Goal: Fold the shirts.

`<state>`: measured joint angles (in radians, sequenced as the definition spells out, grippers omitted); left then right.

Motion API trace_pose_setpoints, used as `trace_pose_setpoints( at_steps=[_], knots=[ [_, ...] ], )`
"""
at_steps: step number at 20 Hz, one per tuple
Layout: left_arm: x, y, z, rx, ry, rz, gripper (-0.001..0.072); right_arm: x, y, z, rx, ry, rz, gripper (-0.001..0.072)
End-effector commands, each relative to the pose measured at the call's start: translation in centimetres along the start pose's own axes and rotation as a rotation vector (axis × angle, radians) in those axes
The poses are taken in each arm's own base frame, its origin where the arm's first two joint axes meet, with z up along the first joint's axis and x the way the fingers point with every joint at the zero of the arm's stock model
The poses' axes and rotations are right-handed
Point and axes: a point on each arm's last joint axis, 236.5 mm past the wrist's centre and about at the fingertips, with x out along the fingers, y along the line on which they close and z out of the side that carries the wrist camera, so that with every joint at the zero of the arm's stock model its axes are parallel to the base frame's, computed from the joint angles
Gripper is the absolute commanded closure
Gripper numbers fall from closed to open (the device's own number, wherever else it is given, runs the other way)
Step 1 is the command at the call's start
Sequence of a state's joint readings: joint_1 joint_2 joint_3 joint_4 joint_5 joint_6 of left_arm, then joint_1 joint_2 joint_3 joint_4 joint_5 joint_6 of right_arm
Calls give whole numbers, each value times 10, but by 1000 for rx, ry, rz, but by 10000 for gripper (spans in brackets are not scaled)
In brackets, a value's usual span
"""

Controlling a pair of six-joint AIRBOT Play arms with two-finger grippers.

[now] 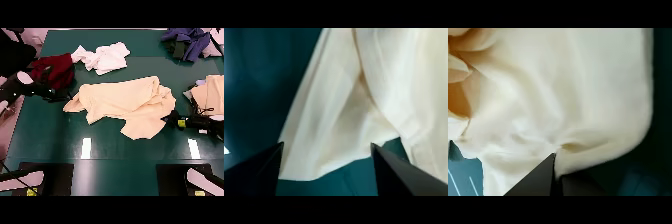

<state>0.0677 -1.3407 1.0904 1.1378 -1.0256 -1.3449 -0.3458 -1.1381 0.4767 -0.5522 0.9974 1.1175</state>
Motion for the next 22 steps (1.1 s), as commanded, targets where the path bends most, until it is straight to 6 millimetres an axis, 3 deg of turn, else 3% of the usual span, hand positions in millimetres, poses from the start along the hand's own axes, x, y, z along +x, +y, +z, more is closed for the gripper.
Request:
trace_pose_setpoints(
  at_steps=[1, 3, 4, 7, 12, 13, 14, 15, 16, 17, 19, 22],
  knots=[
    [-11, 43, -2, 1, 15, 112, 68, -3, 14, 14, -37, -27, 9, 685],
    [5, 42, -30, -30, 85, 87, 67, -8, 19, 17, -54, -49, 11, 685],
    [13, 30, -38, -43, 91, 29, 67, -9, 21, 18, -55, -57, 13, 685],
    [31, 5, -39, -32, 54, -51, 68, -14, 26, 19, -67, -73, 18, 685],
    [60, 5, -56, -14, 136, -47, 68, -26, 40, 21, -97, -111, 35, 685],
    [62, 5, -59, -17, 146, -50, 113, -28, 42, 21, -100, -118, 37, 685],
    [62, -1, -60, -21, 155, -74, 210, -29, 44, 21, -105, -124, 39, 685],
    [60, -12, -62, -14, 163, -122, 351, -31, 45, 22, -106, -131, 40, 685],
    [57, -28, -66, -11, 179, -191, 589, -34, 45, 24, -104, -141, 42, 686],
    [51, -46, -69, -3, 197, -270, 681, -37, 46, 26, -96, -153, 49, 685],
    [33, -76, -74, -5, 242, -392, 682, -52, 55, 31, -109, -186, 70, 685],
    [-30, -122, -56, 55, 153, -521, 683, -95, 93, 41, -226, -261, 111, 685]
  ],
)
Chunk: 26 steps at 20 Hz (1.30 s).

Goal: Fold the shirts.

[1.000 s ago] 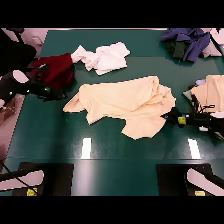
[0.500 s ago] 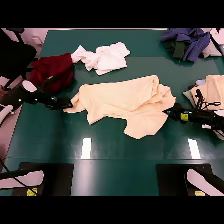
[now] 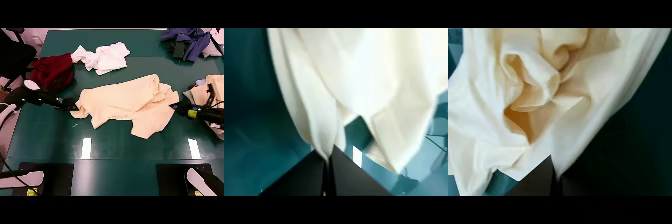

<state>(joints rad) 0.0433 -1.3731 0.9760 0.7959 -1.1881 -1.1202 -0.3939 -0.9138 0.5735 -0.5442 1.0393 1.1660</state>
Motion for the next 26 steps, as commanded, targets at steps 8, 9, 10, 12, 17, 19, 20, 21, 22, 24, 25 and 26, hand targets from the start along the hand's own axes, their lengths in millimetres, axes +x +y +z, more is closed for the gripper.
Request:
trace_pose_setpoints(
  at_steps=[8, 9, 10, 12, 17, 19, 20, 21, 22, 24, 25, 26],
  knots=[
    [-258, -208, 59, 200, -666, -247, 684, -206, 187, 93, -382, -516, 47, 687],
    [-248, -191, 52, 166, -613, -172, 684, -207, 180, 96, -380, -484, -16, 687],
    [-240, -180, 44, 132, -563, -129, 684, -204, 180, 96, -382, -439, -38, 687],
    [-244, -202, 32, 161, -536, -199, 684, -201, 204, 88, -443, -358, 7, 687],
    [-303, -265, -3, 330, -611, -157, 684, -240, 266, 54, -650, -369, 16, 687],
    [-329, -286, -21, 420, -672, -98, 684, -266, 269, 40, -705, -436, -83, 687],
    [-341, -298, -33, 457, -705, -72, 684, -282, 269, 37, -724, -496, -151, 687],
    [-350, -306, -41, 487, -727, -50, 684, -298, 268, 34, -738, -551, -217, 687],
    [-356, -311, -51, 514, -734, -26, 684, -314, 267, 27, -741, -600, -271, 687],
    [-363, -305, -69, 536, -730, 81, 684, -333, 263, 16, -728, -647, -340, 687],
    [-372, -294, -73, 526, -743, 168, 684, -339, 260, 11, -706, -645, -361, 687],
    [-385, -282, -73, 510, -782, 260, 684, -341, 258, 9, -679, -630, -366, 687]
  ],
)
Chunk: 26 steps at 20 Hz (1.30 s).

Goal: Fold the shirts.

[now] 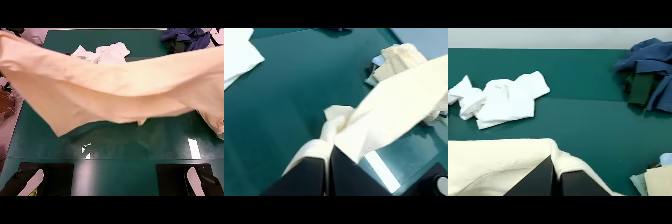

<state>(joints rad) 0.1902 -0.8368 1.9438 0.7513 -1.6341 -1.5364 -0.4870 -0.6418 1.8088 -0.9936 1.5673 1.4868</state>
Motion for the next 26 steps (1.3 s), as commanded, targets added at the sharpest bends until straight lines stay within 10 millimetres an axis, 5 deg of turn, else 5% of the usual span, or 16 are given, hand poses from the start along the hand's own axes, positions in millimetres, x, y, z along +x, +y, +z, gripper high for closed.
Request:
trace_pose_setpoints(
  at_steps=[1, 4, 6, 10, 12, 14, 16, 18, 21, 23, 26],
  knots=[
    [-41, 29, 1, 80, -23, 273, 684, -23, -15, -5, 59, 39, -113, 687],
    [-40, 70, 6, 43, -36, 404, 684, 22, -11, -19, 137, 227, 21, 687],
    [-7, 108, -8, -99, 17, 413, 684, 74, -21, -47, 226, 399, 124, 687],
    [117, 191, -52, -336, 31, 284, 684, 229, -40, -179, 277, 803, 230, 688],
    [187, 239, -72, -400, -20, 274, 684, 310, -45, -228, 313, 878, 274, 688],
    [254, 274, -94, -445, -25, 279, 684, 372, -60, -257, 350, 928, 275, 688],
    [306, 287, -108, -456, -5, 250, 684, 418, -81, -261, 370, 923, 262, 688],
    [337, 297, -105, -460, -16, 240, 684, 453, -105, -235, 394, 828, 225, 689],
    [346, 316, -82, -426, -91, 274, 684, 474, -128, -196, 417, 664, 193, 689],
    [348, 318, -97, -376, -30, 283, 684, 472, -124, -214, 470, 689, 218, 689],
    [350, 304, -171, -316, 274, 249, 684, 440, -93, -268, 481, 898, 317, 688]
  ],
)
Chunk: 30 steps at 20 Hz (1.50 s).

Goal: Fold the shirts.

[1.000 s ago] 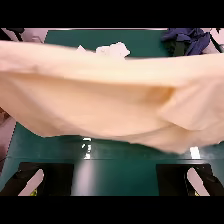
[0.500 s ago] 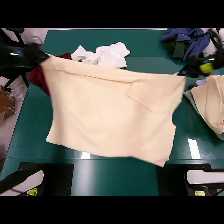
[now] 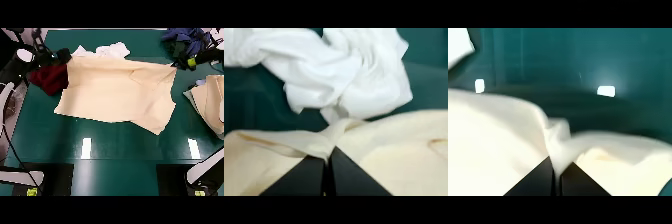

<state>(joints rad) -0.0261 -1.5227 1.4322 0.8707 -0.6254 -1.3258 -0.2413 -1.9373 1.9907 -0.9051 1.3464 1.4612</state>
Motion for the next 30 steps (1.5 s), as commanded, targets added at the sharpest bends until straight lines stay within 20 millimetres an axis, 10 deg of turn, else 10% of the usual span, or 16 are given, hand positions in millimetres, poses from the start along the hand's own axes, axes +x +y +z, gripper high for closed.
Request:
trace_pose_setpoints(
  at_steps=[1, 5, 9, 11, 13, 15, 19, 23, 30],
  knots=[
    [6, 23, -70, 108, 272, 53, 684, 16, 7, -55, 0, 179, 54, 689],
    [-10, 73, -105, 156, 429, 243, 683, 9, 12, -106, 18, 299, 34, 689],
    [5, 79, -81, 184, 315, 257, 673, 33, -25, -146, 66, 405, -67, 686],
    [13, 70, -74, 142, 269, 216, -13, 41, -8, -151, 103, 401, 87, 667],
    [6, 78, -75, 128, 293, 226, -5, 20, 12, -128, 146, 257, 263, 314],
    [-12, 100, -78, 72, 341, 257, -4, -16, 6, -124, 210, 151, 308, 303],
    [-68, 143, -137, -79, 627, 286, -3, -64, -24, -194, 323, 149, 254, 184],
    [-104, 151, -207, -242, 806, 179, -2, -72, -36, -250, 399, 181, 239, 90],
    [-89, 160, -214, -224, 738, 98, -2, -54, -20, -304, 422, 285, 278, 90]
  ],
)
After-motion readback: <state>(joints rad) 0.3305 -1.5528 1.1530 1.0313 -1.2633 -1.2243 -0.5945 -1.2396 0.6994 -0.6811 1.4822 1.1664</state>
